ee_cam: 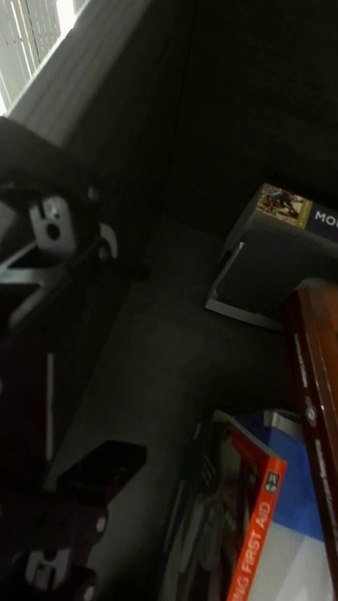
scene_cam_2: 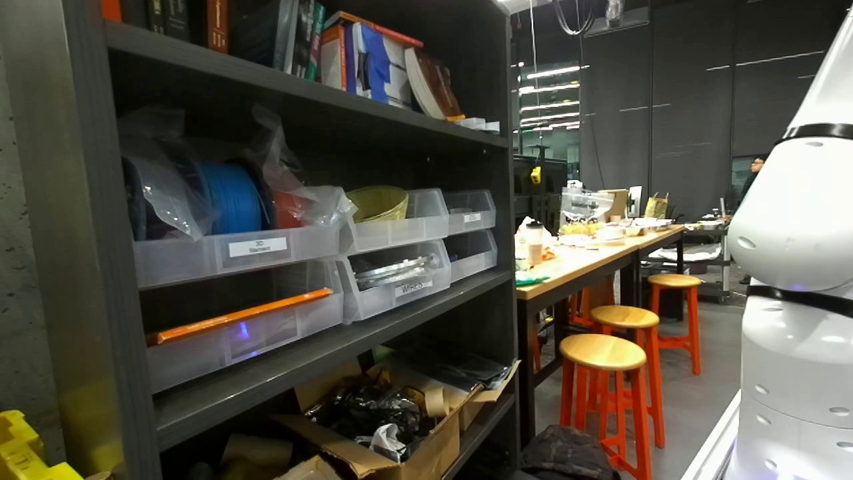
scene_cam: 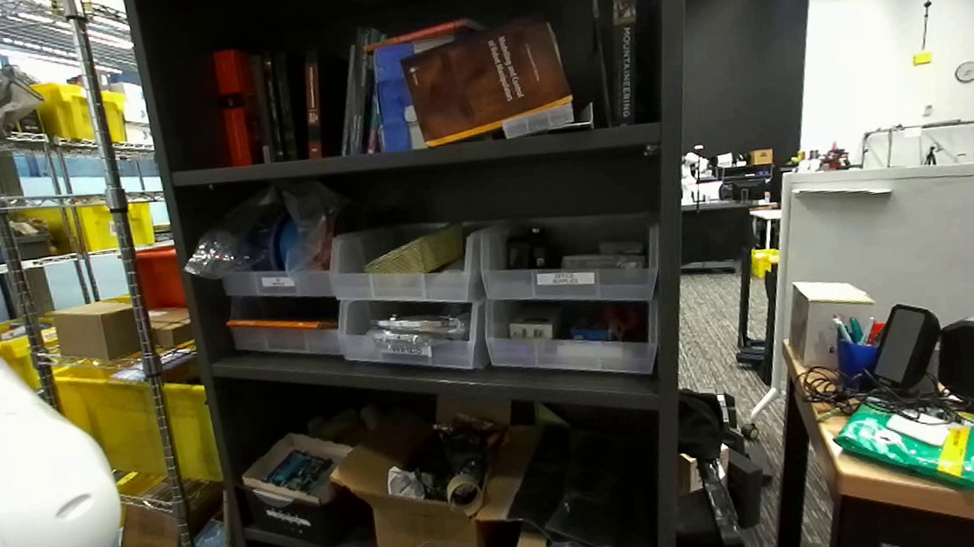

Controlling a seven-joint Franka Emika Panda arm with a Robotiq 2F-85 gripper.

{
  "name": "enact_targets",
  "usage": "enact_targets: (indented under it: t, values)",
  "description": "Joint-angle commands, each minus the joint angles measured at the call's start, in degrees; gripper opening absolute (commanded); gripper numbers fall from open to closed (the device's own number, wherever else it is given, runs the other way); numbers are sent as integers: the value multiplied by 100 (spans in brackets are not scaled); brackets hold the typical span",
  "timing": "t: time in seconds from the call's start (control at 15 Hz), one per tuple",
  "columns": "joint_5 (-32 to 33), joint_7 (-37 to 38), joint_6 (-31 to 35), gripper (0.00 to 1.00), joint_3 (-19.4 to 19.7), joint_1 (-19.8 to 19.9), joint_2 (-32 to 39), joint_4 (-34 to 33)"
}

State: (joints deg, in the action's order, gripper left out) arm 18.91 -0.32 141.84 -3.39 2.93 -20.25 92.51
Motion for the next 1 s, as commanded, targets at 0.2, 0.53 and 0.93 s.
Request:
enact_targets:
  t: [0.2,0.53,0.93]
  values:
    - [-774,-191,-1906,100,-159,-445,-707,194]
    - [-1177,-265,-3613,100,-92,-629,-1071,25]
    - [-1576,-259,-5331,100,8,-662,-1418,-93]
